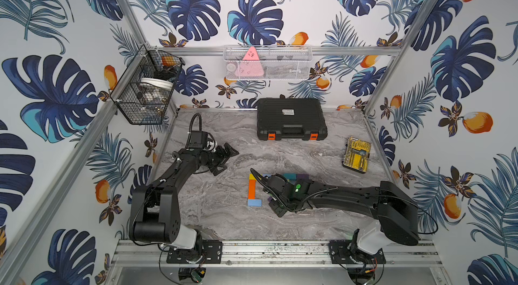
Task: Assemble the letter c with building blocks
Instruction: Place the building block at the center of the board, then assemble the building block at the center of the board.
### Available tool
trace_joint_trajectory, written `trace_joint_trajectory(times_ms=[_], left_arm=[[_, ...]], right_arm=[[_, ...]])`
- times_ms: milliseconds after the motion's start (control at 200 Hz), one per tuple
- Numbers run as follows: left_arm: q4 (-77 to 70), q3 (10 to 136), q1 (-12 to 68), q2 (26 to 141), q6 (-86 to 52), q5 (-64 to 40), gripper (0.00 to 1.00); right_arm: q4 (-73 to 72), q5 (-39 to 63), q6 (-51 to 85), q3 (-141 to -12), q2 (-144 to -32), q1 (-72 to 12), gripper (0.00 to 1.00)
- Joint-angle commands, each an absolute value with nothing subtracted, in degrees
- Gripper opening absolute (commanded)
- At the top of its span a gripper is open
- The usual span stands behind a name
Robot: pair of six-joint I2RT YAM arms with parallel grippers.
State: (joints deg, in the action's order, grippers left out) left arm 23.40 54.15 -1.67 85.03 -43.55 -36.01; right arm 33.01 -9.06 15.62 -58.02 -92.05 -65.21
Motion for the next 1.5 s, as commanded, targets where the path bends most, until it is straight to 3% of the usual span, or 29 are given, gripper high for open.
trace_joint_trajectory(times_ms=[0, 465, 505, 610, 720, 1001, 1496], left_arm=[[23.6, 54.0, -1.7, 85.3, -42.7, -35.5, 0.99], [21.3, 53.2, -1.5, 86.0, -44.2, -36.0, 0.99], [21.1, 53.0, -1.5, 86.0, -44.3, -36.0, 0.99], [20.6, 52.9, -1.4, 86.0, -44.6, -36.1, 0.99], [20.0, 52.6, -1.3, 86.2, -45.0, -36.3, 0.99], [19.3, 52.3, -1.3, 86.2, -45.4, -36.5, 0.99], [18.8, 51.8, -1.3, 86.3, -45.5, -36.3, 0.99]], right_arm=[[32.7, -9.7, 15.7, -57.9, -92.8, -65.5, 0.21], [31.0, -8.9, 14.2, -58.7, -97.4, -67.3, 0.28], [30.9, -8.9, 14.1, -58.8, -97.8, -67.3, 0.34], [31.8, -10.2, 14.2, -59.2, -98.2, -68.0, 0.64], [33.3, -12.3, 14.6, -59.6, -97.7, -69.1, 0.74], [38.8, -18.7, 15.5, -60.7, -97.4, -73.0, 0.78], [39.2, -22.4, 14.9, -60.4, -100.2, -72.8, 0.79]])
